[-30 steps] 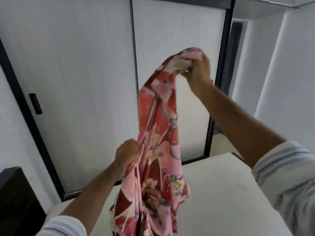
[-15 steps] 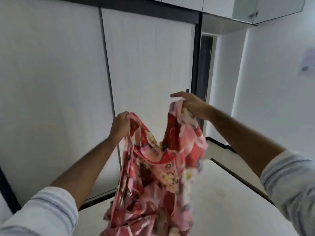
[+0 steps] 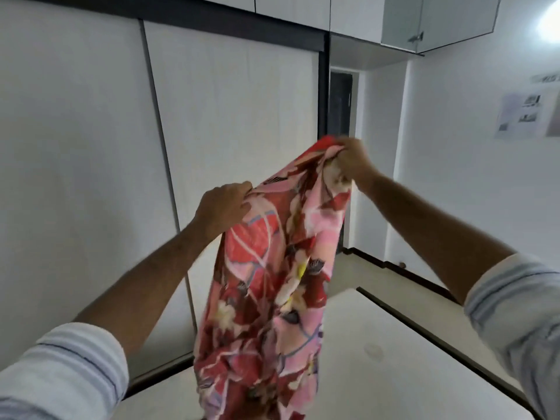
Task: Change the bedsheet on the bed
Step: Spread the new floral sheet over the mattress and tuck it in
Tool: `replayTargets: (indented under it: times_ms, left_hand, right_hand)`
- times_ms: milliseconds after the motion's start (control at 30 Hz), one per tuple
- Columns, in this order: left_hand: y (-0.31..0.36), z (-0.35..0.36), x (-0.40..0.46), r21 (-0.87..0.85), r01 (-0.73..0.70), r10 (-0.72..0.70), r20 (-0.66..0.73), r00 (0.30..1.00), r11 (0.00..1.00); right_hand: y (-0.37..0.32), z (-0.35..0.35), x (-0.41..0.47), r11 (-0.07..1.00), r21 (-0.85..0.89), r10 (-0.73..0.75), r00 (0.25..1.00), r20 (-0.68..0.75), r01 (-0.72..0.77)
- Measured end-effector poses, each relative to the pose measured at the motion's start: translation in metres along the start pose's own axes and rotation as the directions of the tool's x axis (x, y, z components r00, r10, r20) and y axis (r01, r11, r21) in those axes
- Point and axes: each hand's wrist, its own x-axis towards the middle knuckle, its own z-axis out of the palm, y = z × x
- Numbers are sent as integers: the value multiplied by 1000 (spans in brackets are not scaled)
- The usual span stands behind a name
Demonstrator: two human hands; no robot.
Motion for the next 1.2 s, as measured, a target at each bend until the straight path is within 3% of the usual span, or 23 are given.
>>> replayTargets:
  times_ms: [100,200,267,367,400,467,500,533,600,633,700,767,833,867,933,1000,1067,1100,1167,1200]
  left_hand:
    - [8,14,11,-15,117,-115,68,991,993]
    - [23,24,19,-231,246,-172,298,939,941]
    - [30,39,7,-287,311,-158,453,877,906]
    - [35,54,-11,-343,392,-256,378,890,854]
    - [34,57,-7,-473,455,-345,304,888,755]
    - [24,55,17,-787,484,-570,211,794,383]
    - [17,52,30,-888,398,-646,166,745,231]
    - [9,50,40,-934,303,-704,85,705,191]
    - [4,43,44,-944,216,-712,-26,702,248]
    - [5,42,43,-930,217,-687,-49,725,296]
    - [11,44,35,-892,209,-583,-72,809,400]
    - [4,51,30,-765,59,-386,-255,887,642]
    - [-5,52,32,-571,-39,-211,-364,907,820]
    - [-7,47,32,-525,-44,-180,-369,912,850]
    - [-7,35,25,-480,-17,-162,-329,930,877]
    - [-18,42,17,-385,41,-133,-216,967,922]
    - [-38,55,3,-214,127,-116,65,991,969]
    - [-46,58,-8,-129,175,-143,226,964,976]
    - [-59,63,-33,-107,311,-248,390,887,944]
    - [-66,67,-44,-170,372,-289,376,880,912]
  right_hand:
    - [-21,-31,22,971,224,-8,956,-293,77]
    - [-34,-54,21,927,340,40,856,-515,161]
    - [-32,-68,9,914,352,62,791,-608,200]
    - [-15,-88,-4,932,320,78,764,-640,173]
    - [-7,-93,-10,938,305,69,776,-627,163]
    - [12,-99,-14,965,222,16,809,-587,142]
    - [21,-101,-12,984,147,-1,842,-540,96]
    - [28,-101,-12,998,55,-1,892,-451,29]
    - [40,-103,-17,988,-120,65,973,-223,-93]
    - [49,-103,-19,982,-148,93,978,-188,-121]
    - [64,-105,-27,984,-94,119,946,-300,-154]
    - [72,-109,-31,995,-1,90,893,-440,-101]
    - [69,-114,-26,999,17,38,851,-523,-35]
    - [62,-115,-23,1000,-9,-8,829,-559,4]
    - [46,-115,-26,988,-143,-127,789,-601,50]
    - [39,-112,-34,958,-283,-196,817,-542,42]
    - [28,-105,-49,982,-189,-71,938,-339,6]
    - [27,-100,-54,994,-106,9,983,-181,-29]
    - [25,-92,-68,990,-47,135,983,122,-130]
    - [22,-87,-75,986,-64,166,957,238,-155]
